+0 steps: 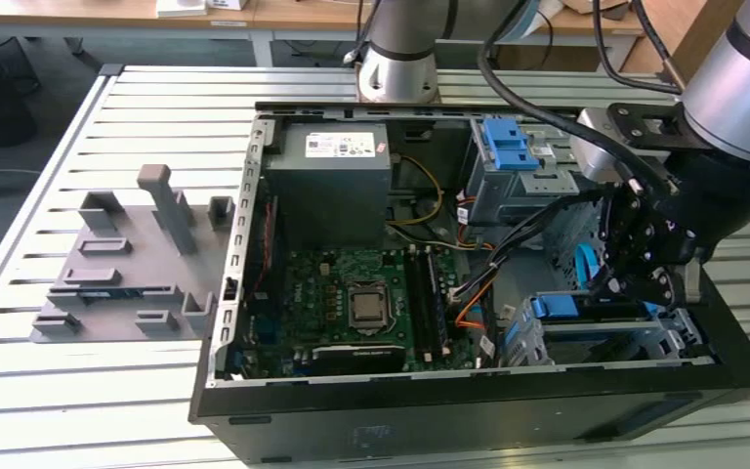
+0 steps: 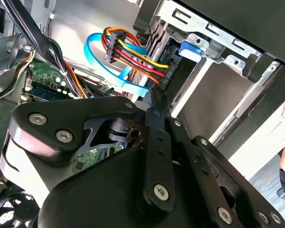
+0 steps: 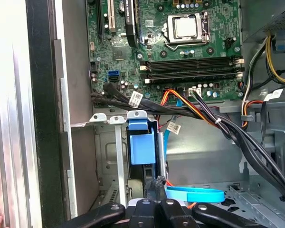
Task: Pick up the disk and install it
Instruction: 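Insert the second disk wire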
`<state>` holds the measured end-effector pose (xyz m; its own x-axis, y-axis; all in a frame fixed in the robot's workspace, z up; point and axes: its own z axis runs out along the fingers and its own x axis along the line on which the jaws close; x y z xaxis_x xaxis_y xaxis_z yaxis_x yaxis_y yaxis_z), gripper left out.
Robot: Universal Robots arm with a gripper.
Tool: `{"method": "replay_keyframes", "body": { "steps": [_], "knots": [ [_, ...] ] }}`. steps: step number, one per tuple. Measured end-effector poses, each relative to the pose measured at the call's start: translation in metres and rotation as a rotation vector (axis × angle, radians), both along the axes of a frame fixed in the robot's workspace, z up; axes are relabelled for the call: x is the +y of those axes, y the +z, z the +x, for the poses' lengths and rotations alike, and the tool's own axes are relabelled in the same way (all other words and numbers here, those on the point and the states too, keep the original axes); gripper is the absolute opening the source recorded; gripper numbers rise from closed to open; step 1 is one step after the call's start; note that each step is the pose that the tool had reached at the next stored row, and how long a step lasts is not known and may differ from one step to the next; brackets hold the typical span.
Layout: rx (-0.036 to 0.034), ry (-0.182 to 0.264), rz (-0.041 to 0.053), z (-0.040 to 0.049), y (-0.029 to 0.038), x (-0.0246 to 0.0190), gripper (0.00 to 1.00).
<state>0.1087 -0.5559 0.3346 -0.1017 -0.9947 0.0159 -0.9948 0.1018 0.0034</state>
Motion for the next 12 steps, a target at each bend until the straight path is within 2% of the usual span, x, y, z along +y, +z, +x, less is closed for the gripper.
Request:
{"method": "replay_keyframes", "body": {
  "steps": [12],
  "knots": [
    [0.0014, 0.000, -0.0011, 0.0000, 0.0080, 0.0000, 0.11]
  ]
}}
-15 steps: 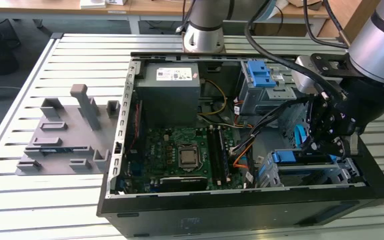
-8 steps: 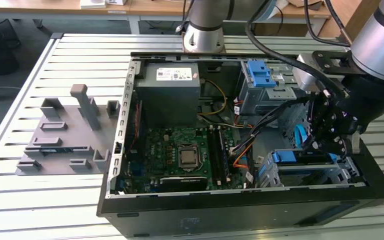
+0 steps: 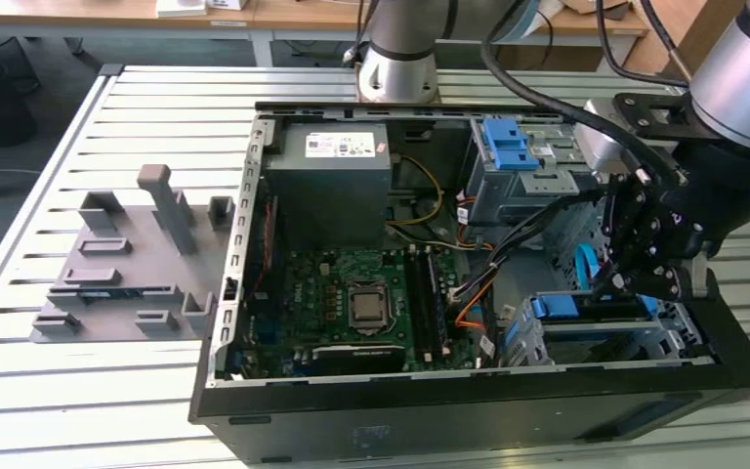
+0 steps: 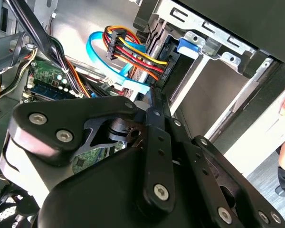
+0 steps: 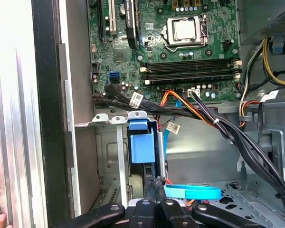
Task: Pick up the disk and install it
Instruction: 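Insert the second disk wire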
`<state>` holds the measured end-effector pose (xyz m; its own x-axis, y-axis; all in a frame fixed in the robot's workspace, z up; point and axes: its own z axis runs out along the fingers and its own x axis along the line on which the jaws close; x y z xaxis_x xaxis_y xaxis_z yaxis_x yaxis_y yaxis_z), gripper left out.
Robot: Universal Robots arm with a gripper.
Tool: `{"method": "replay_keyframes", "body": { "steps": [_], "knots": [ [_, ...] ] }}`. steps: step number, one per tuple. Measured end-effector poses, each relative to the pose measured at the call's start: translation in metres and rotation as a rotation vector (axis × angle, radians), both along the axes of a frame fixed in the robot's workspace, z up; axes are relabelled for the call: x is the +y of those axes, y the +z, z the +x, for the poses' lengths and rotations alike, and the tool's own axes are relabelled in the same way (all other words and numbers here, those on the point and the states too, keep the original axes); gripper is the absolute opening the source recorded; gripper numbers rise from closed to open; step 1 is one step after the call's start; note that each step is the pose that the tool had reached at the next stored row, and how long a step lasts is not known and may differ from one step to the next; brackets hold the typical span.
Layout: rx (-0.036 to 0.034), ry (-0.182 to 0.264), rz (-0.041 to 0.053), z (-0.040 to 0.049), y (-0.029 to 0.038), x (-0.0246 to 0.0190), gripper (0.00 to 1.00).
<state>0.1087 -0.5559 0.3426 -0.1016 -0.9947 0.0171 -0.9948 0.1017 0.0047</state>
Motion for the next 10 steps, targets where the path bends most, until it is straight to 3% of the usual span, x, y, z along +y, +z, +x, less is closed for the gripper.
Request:
{"method": "replay_keyframes", "body": {
  "steps": [10],
  "knots": [
    [0.0007, 0.000, 0.0006, 0.0000, 0.0038, 0.0000, 0.11]
  ]
}}
